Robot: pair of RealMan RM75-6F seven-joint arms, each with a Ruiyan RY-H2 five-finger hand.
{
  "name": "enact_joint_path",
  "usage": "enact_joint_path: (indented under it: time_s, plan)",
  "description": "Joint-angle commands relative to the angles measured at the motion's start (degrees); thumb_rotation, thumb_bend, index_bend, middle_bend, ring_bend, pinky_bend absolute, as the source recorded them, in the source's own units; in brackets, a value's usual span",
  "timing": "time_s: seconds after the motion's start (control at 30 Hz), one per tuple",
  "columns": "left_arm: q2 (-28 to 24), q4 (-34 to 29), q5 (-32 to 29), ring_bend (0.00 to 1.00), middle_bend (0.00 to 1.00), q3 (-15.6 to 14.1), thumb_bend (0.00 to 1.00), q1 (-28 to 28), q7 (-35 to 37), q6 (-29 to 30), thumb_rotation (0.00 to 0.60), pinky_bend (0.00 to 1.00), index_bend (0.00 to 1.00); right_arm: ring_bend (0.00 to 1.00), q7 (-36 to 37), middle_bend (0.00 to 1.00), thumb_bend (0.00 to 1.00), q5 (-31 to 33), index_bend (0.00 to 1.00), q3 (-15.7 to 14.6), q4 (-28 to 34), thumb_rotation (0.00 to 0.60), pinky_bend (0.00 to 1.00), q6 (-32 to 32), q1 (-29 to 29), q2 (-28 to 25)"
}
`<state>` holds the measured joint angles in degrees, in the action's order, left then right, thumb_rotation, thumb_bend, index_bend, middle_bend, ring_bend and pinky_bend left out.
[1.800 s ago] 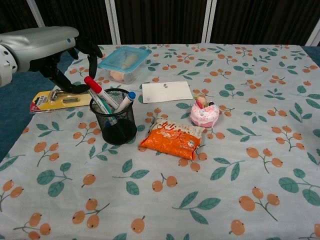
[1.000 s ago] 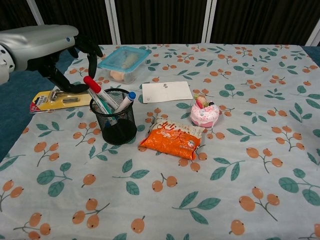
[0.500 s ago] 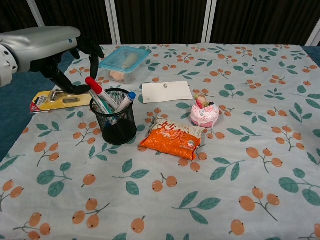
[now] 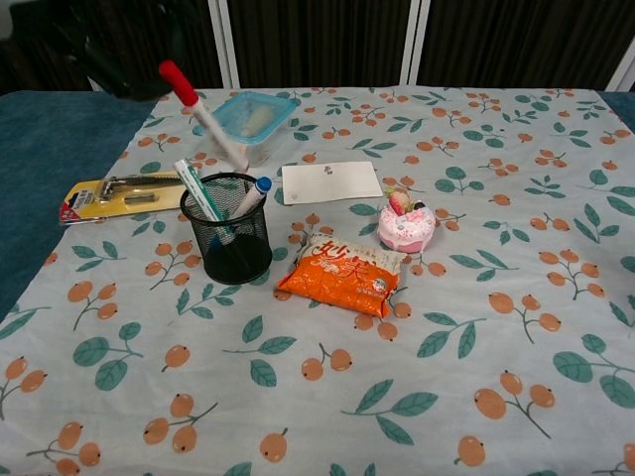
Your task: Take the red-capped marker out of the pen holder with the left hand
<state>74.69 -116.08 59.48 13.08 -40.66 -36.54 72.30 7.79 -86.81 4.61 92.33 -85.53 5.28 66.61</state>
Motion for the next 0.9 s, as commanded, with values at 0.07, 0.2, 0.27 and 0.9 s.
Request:
enact_joint_path:
  time_s: [0.07,0.2,0.27,0.9]
  plan:
    - [-6.0,-2.8,0.2,0.09,0.19,1.6,0.32,1.3,1.7,0.9,0.6,0.22,0.56,0.37,0.0,0.38,0.44,0.0,0.47,0.0,0.0,0.6,0.35,0.0,0.0,0.0]
    - [-9.8,-1.3,0.4,0.09,0.19,0.3,0.32,3.3,4.2,0.3,0.6,0.22,0.56,0.37,-0.1,0.38,0.43,0.0,0.47,0.0,0.1,0.6,0.35,0.0,0.0,0.0]
    - [-10.8,0.0,0.1,0.09,0.19,-0.6,0.32,4.3,5.4,-0.1,0.6,0.22,0.56,0.37,-0.1,0.38,0.43,0.1,0.47,0.0,0.1,0.6,0.35,0.0,0.0,0.0]
    - [-4.4,14.6,-1.1,0.08,0.04,-5.4,0.23,6.7,9.8,-4.7,0.6,0.19,0.21,0.37,-1.2,0.38,0.43,0.6,0.47,0.1,0.5,0.6,0.35,-0.1,-0.2,0.2]
